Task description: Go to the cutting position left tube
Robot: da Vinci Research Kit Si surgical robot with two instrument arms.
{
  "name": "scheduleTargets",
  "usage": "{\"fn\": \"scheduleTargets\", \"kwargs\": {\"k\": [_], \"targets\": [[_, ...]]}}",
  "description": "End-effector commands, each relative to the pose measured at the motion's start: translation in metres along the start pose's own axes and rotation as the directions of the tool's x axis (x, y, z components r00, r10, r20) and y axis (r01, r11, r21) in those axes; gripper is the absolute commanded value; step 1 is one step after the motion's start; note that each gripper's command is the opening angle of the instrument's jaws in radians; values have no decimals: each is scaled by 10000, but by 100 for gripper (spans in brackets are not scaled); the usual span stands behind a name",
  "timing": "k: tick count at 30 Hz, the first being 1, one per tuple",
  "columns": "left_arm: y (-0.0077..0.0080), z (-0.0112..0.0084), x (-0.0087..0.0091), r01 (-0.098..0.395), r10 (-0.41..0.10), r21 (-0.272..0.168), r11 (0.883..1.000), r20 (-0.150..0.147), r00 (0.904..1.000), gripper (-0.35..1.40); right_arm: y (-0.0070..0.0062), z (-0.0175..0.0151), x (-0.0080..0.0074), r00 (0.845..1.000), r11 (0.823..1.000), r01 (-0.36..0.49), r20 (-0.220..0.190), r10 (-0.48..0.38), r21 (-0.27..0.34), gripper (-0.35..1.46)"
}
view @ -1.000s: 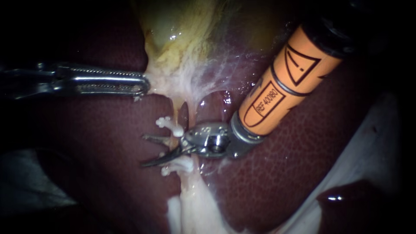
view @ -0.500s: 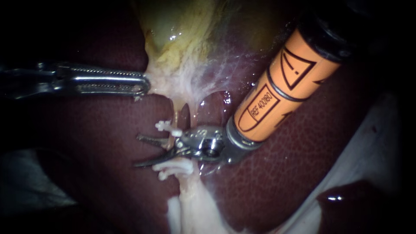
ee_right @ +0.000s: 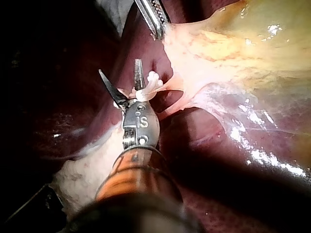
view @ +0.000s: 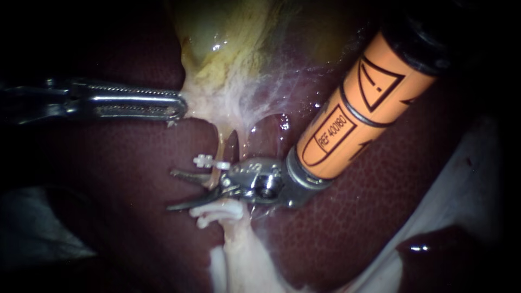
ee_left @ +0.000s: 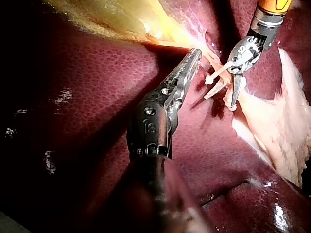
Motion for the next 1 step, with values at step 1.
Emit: {"fn": "scheduleTargets", "kwargs": {"k": [1], "targets": [[0, 0, 0, 4, -4, 1, 10000, 3, 10000, -35, 0, 0, -1, 10000, 10000, 4, 2, -4, 0, 140]]}}
